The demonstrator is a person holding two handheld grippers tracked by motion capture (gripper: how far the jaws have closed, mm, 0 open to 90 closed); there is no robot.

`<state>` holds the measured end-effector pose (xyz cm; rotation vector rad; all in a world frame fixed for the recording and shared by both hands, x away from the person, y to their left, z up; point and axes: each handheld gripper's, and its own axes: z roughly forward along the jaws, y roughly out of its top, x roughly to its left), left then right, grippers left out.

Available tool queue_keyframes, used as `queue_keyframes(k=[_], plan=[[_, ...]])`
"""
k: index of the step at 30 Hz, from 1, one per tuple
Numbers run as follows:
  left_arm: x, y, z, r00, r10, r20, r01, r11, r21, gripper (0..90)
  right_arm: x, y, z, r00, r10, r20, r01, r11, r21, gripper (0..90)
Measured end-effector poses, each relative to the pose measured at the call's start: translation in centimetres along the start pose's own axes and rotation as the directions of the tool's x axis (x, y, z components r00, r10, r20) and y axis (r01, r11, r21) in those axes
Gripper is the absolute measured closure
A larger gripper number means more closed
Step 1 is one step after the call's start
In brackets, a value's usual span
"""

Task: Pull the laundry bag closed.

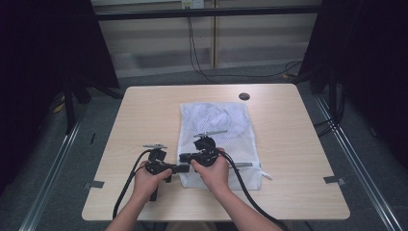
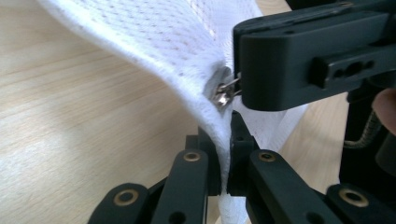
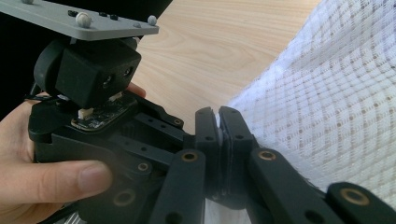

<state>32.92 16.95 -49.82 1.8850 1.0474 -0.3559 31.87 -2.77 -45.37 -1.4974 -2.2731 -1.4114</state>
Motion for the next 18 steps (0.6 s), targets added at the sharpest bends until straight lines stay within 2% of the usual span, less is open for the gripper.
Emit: queue_keyframes(k=[7, 18], plan=[[0.04, 0.04, -0.15, 1.0, 0.002, -0.009, -0.002, 1.0, 0.006, 88.4, -0.04, -0.03, -0.08, 1.0, -0.004, 0.0, 0.004, 1.0, -0.001, 86.9], [-0.19, 0.09, -0.49, 0.9999, -0.009, -0.011, 0.009, 0.9998, -0.015, 88.6, -0.49, -0.08, -0.61, 1.0, 0.004, -0.006, -0.004, 1.0, -0.001, 87.0]])
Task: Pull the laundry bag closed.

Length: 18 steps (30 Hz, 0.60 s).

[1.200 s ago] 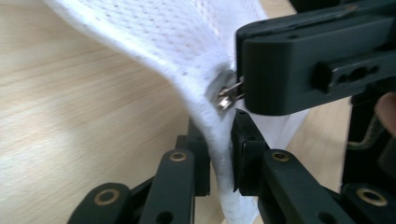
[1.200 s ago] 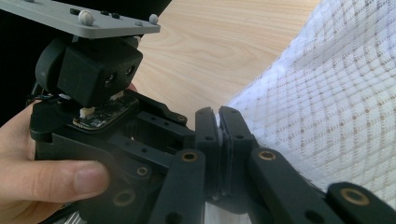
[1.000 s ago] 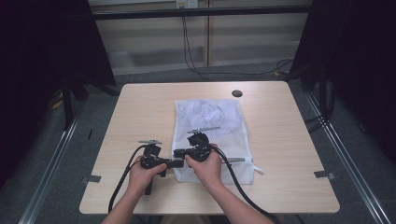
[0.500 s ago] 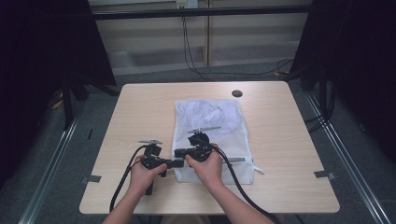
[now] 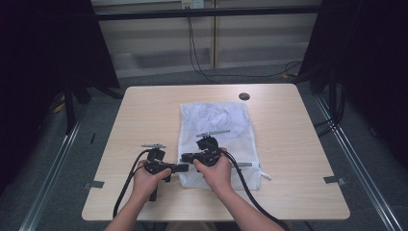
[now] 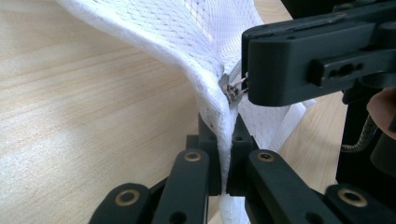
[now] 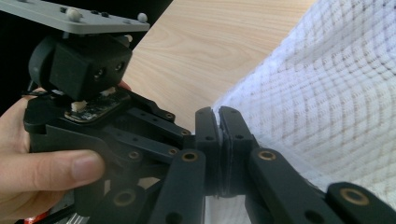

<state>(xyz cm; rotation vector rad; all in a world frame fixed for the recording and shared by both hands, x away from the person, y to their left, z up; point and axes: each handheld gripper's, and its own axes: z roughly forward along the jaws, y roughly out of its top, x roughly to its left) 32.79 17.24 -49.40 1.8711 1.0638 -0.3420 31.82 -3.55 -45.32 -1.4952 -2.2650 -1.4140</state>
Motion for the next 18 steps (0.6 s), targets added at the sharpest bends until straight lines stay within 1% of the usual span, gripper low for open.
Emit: queue_keyframes(k=[3, 5, 6, 11, 13, 14, 15, 16, 18], plan=[[0.08, 0.03, -0.13, 1.0, 0.006, -0.005, -0.006, 1.0, 0.001, 88.6, -0.35, -0.11, -0.26, 0.9999, 0.009, 0.006, -0.009, 1.0, -0.002, 87.0], [0.01, 0.02, -0.1, 1.0, 0.0, -0.007, 0.0, 1.0, -0.003, 88.7, -0.61, -0.17, -0.48, 0.9998, 0.019, 0.003, -0.019, 1.0, -0.003, 87.0], [0.03, 0.02, -0.09, 1.0, 0.002, -0.006, -0.002, 1.0, -0.001, 88.6, -0.72, -0.2, -0.56, 0.9999, 0.014, 0.008, -0.014, 1.0, -0.005, 87.0], [-0.03, 0.01, -0.06, 1.0, -0.004, -0.001, 0.004, 1.0, 0.0, 88.6, -0.86, -0.31, -0.74, 0.9999, 0.015, 0.001, -0.015, 1.0, -0.004, 87.0], [0.02, 0.05, -0.18, 1.0, -0.002, -0.008, 0.001, 1.0, -0.006, 88.6, -0.88, -0.29, -0.82, 0.9999, 0.012, 0.012, -0.012, 1.0, -0.006, 87.1], [0.02, 0.06, -0.24, 1.0, -0.005, -0.004, 0.005, 1.0, -0.008, 88.6, -0.94, -0.27, -0.88, 0.9998, 0.011, 0.016, -0.011, 1.0, -0.008, 87.0], [0.05, 0.07, -0.27, 1.0, 0.0, 0.001, 0.0, 1.0, -0.005, 88.6, -1.04, -0.26, -0.93, 0.9999, 0.015, 0.006, -0.015, 1.0, -0.01, 87.0], [0.01, 0.07, -0.23, 1.0, 0.002, -0.002, -0.002, 1.0, -0.007, 88.6, -1.05, -0.26, -0.99, 0.9998, 0.022, 0.004, -0.022, 1.0, -0.009, 87.1], [-0.04, 0.04, -0.17, 1.0, 0.0, -0.004, 0.0, 1.0, -0.006, 88.6, -1.0, -0.26, -1.04, 0.9999, 0.01, 0.009, -0.01, 1.0, -0.005, 87.0]])
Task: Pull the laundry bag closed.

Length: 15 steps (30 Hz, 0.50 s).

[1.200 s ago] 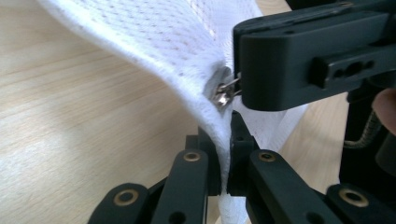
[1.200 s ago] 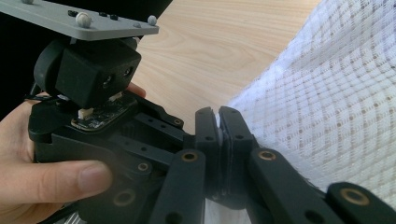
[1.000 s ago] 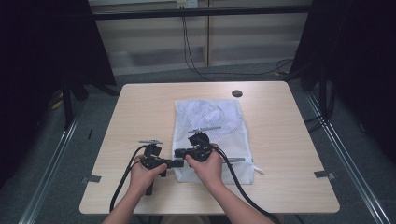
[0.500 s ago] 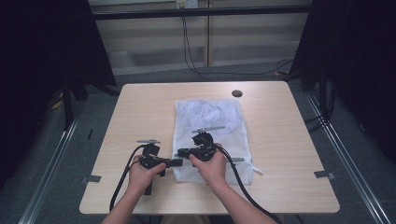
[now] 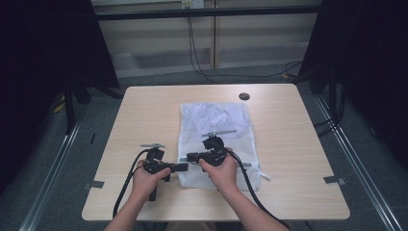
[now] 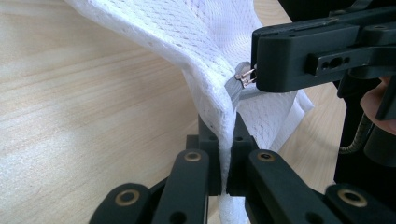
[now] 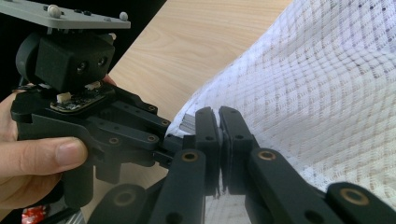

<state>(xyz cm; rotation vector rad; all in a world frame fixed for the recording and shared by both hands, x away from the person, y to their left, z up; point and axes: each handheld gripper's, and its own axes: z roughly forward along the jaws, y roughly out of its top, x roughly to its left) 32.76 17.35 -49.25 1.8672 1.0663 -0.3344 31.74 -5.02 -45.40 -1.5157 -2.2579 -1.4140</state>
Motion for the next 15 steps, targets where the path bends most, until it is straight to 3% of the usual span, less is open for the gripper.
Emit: queue_keyframes(k=[4, 15], plan=[[0.03, 0.05, -0.19, 1.0, -0.002, -0.003, 0.002, 1.0, -0.006, 88.6, -0.18, 0.0, -0.13, 0.9997, -0.009, 0.021, 0.009, 1.0, 0.0, 87.1], [-0.02, 0.06, -0.21, 1.0, -0.006, 0.002, 0.006, 1.0, -0.007, 88.6, -0.63, -0.03, -0.5, 1.0, 0.001, 0.009, -0.001, 1.0, 0.002, 87.0]])
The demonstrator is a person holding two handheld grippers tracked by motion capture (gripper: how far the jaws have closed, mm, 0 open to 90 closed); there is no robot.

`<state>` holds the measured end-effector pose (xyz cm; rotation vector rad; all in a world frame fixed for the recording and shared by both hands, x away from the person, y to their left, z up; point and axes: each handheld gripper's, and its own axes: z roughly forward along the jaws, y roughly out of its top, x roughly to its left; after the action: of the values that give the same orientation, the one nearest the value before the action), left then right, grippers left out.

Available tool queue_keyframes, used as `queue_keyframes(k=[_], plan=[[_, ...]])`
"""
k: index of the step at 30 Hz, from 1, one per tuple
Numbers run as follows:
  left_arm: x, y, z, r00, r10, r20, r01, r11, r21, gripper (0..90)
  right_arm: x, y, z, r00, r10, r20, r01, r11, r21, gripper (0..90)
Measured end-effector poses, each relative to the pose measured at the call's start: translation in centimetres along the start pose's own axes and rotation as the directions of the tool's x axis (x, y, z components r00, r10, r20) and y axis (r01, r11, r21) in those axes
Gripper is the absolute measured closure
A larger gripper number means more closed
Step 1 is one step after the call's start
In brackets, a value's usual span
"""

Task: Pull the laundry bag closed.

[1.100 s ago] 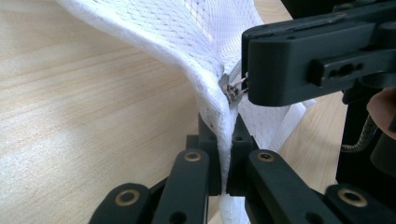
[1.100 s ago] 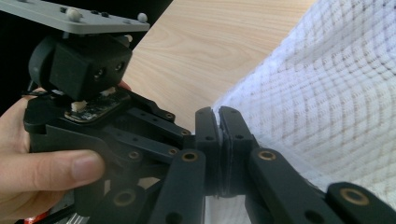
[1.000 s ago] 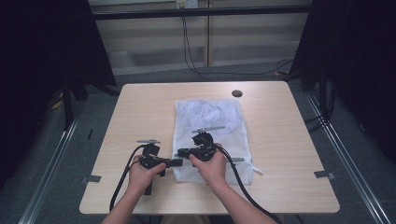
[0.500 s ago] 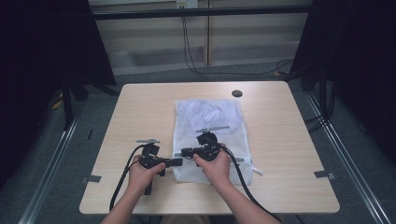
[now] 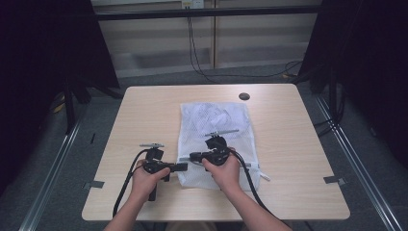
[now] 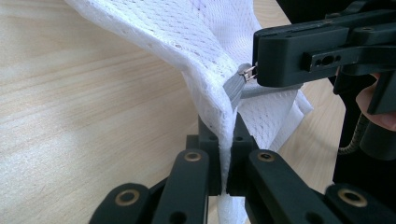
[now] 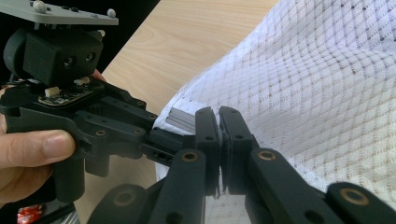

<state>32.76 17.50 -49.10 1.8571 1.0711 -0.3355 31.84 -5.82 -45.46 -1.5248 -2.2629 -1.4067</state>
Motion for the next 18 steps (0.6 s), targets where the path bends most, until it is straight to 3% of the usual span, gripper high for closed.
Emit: queue_keyframes(k=[18], plan=[[-0.07, 0.02, -0.08, 0.9998, -0.019, 0.007, 0.019, 0.9998, -0.002, 88.6, -0.8, -0.06, -0.51, 1.0, 0.005, 0.005, -0.005, 1.0, 0.005, 87.0]])
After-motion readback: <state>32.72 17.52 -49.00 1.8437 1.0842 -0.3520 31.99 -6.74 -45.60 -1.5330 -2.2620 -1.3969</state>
